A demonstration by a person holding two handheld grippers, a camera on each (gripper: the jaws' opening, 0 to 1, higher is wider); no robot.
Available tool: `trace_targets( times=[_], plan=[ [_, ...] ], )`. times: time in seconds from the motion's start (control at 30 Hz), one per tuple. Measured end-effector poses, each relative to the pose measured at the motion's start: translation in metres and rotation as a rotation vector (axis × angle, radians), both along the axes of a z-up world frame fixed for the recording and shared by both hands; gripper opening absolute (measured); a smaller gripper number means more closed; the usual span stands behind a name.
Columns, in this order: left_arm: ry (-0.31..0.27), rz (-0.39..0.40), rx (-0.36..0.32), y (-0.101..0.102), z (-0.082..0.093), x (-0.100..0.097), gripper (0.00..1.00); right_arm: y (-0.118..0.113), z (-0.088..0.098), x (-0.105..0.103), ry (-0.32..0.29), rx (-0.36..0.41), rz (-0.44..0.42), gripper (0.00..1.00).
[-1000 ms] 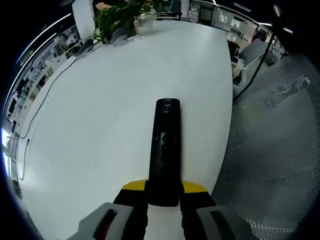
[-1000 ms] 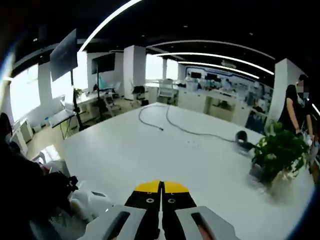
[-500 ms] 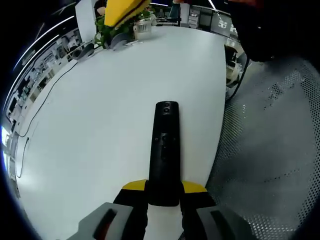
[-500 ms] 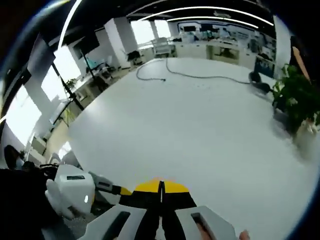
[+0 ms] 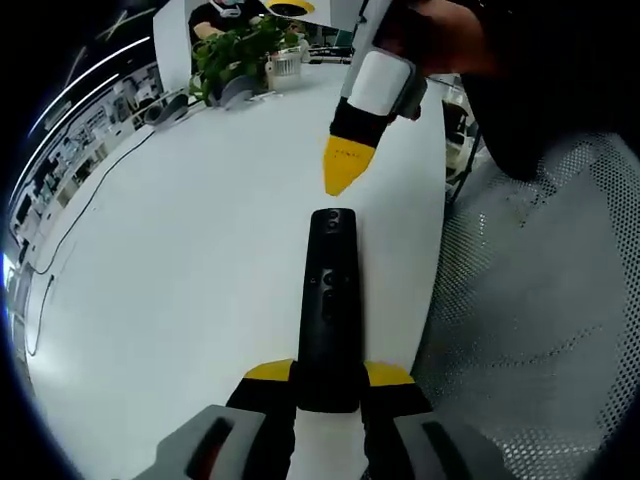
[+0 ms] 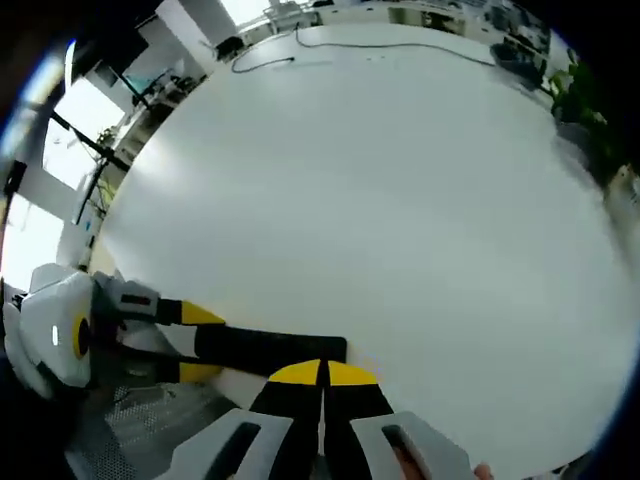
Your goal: Press the specified remote control buttons in sequence, fully releasing each button before pressing the next.
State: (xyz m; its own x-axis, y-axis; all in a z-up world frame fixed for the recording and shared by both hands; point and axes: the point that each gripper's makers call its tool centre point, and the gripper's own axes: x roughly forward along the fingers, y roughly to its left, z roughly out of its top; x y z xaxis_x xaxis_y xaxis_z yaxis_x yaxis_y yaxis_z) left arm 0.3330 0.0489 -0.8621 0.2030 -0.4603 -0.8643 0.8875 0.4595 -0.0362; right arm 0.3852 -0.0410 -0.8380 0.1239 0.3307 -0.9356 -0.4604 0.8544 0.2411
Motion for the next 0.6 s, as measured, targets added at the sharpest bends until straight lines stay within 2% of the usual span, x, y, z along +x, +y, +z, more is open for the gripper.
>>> trace_targets(
  times=[0.13,0.33,0.6],
  plan=[
    [-0.013,-0.016,0.007,0.000,0.000,-0.001,0.24,-0.002,-0.009,-0.004,0.045,-0.017,0.003,0.00],
    [-0.020,-0.029,0.015,0.000,-0.001,-0.001,0.24,-0.003,-0.014,-0.005,0.072,-0.030,-0.007,0.00],
    [-0.021,-0.027,0.013,0.000,0.000,0.000,0.24,-0.002,-0.013,-0.001,0.064,-0.017,-0.009,0.00]
  ],
)
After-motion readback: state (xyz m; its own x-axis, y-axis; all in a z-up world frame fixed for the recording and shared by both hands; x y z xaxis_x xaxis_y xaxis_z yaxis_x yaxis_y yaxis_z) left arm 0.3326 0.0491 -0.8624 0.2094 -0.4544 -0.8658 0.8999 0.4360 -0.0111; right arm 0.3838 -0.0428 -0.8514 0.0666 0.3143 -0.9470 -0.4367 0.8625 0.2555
